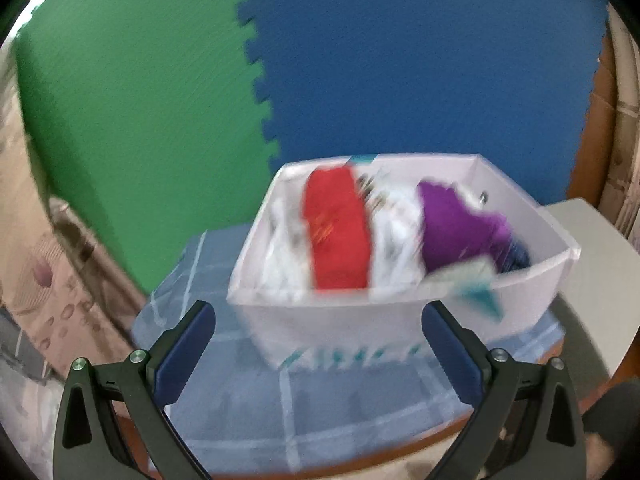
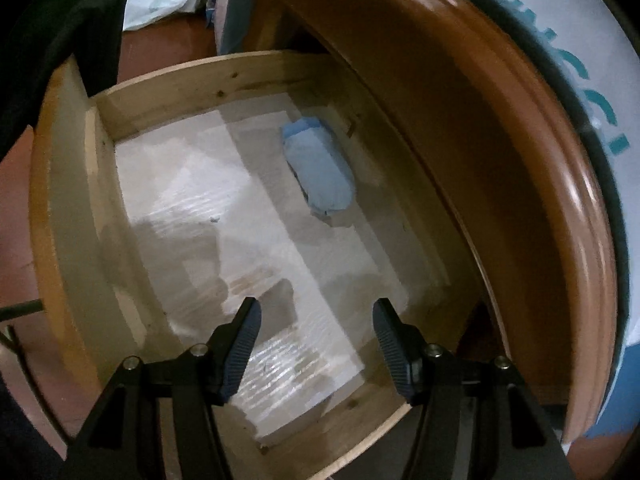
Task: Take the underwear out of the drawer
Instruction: 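Lower the right tool onto the light-blue sock and close it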
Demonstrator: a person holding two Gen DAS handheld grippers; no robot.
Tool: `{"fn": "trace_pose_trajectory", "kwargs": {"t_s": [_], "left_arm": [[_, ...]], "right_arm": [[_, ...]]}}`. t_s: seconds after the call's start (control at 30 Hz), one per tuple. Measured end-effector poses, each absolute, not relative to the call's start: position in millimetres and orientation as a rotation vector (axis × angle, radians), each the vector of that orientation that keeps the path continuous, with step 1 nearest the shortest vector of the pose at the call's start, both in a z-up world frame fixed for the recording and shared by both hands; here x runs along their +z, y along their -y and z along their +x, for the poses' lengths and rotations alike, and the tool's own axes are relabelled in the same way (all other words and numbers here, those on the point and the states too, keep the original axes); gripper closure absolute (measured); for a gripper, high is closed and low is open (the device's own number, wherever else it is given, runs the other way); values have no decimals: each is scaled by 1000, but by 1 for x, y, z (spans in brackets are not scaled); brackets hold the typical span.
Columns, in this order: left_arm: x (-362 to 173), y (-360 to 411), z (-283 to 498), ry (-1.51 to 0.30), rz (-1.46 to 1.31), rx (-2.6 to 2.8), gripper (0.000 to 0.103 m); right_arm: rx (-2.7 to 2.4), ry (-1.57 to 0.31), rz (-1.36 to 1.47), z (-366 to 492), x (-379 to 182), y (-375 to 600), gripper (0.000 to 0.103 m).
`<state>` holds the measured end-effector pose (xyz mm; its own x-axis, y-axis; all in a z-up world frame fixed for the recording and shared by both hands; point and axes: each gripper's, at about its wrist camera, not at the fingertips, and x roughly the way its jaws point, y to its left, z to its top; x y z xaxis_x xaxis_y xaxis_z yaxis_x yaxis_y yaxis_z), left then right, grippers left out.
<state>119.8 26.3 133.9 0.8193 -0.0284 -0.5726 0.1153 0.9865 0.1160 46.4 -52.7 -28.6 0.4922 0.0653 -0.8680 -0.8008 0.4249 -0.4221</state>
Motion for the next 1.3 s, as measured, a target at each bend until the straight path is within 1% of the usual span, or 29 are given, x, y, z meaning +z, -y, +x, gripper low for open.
{"fn": "trace_pose_trajectory", "kwargs": {"t_s": [0.17, 0.37, 0.53, 0.6, 0.67, 0.9, 1.0, 1.07, 1.1, 1.3], "left_arm": [[102, -85, 87, -663, 71, -91, 0], [72, -126, 56, -667, -1, -88, 0], [61, -130, 53, -672, 6, -65, 0], [60, -132, 54, -668, 2, -65, 0], [60, -133, 53, -662, -6, -68, 0], [56, -132, 53, -671, 14, -75, 0], [52, -132, 55, -683, 11, -84, 0], [51, -132, 57, -686, 1, -90, 0], [51, -133, 58, -688, -6, -92, 0], [45, -133, 64, -711, -10, -91, 0]], "right_arm": [[659, -890, -1018, 54, -43, 36, 44], [665, -876, -1032, 70, -60, 6, 44], [685, -811, -1059, 75, -70, -24, 43], [698, -799, -1065, 77, -74, -32, 40], [714, -781, -1074, 80, -80, -40, 34], [687, -729, -1071, 94, -99, -51, 33], [669, -738, -1028, 105, -103, -48, 32], [656, -773, -1015, 118, -112, -51, 25], [658, -782, -1006, 122, -114, -51, 24], [687, -769, -970, 131, -117, -51, 23]]}}
